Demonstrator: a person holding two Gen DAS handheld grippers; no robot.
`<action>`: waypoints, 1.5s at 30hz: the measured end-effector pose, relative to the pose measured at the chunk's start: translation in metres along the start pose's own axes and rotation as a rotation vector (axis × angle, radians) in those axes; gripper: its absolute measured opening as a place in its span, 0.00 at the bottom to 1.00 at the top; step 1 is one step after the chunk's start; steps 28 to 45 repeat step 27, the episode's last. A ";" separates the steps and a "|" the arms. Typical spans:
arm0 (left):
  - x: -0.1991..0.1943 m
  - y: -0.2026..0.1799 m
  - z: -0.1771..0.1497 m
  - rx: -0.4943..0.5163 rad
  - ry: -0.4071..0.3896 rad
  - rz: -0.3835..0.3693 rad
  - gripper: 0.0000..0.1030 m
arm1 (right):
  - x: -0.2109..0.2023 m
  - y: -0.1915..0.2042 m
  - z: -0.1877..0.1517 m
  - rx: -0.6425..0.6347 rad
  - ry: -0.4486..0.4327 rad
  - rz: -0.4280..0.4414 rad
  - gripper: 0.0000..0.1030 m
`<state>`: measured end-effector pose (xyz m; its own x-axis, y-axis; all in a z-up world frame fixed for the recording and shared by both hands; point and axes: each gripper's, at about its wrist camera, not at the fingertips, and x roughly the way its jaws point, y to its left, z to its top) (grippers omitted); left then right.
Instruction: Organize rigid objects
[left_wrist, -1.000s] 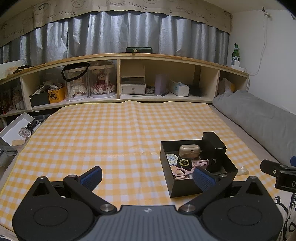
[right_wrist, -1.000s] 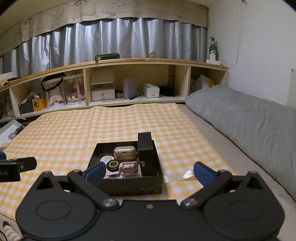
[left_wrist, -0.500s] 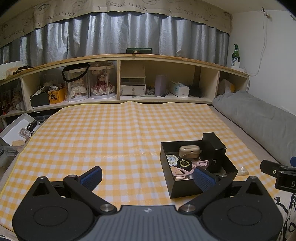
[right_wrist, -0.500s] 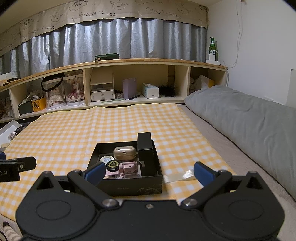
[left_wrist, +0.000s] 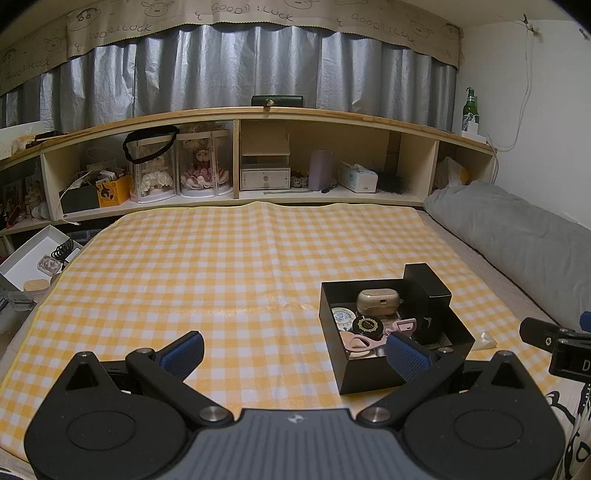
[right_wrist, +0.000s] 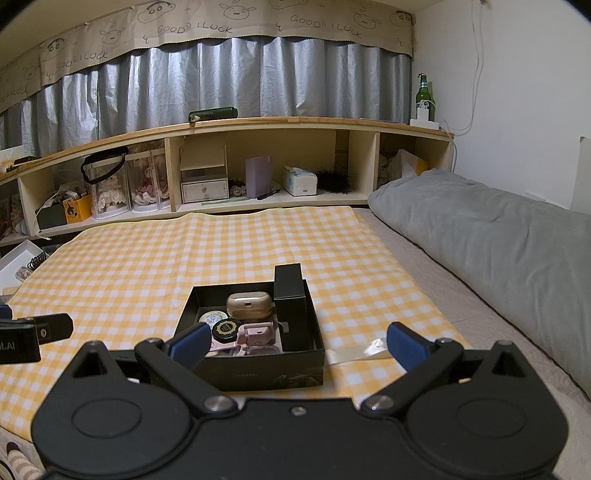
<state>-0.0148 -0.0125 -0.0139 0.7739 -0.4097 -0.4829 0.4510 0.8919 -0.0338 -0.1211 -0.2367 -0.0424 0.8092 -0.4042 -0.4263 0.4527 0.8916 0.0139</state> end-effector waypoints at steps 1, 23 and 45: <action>0.000 0.000 0.000 0.000 0.000 0.000 1.00 | 0.000 0.000 0.000 0.000 -0.001 0.000 0.99; 0.000 0.003 0.001 -0.004 0.001 -0.004 1.00 | 0.000 0.000 0.000 0.000 0.000 0.000 0.99; -0.001 0.003 0.001 0.000 0.001 -0.003 1.00 | 0.000 0.000 0.000 0.002 0.000 0.000 0.99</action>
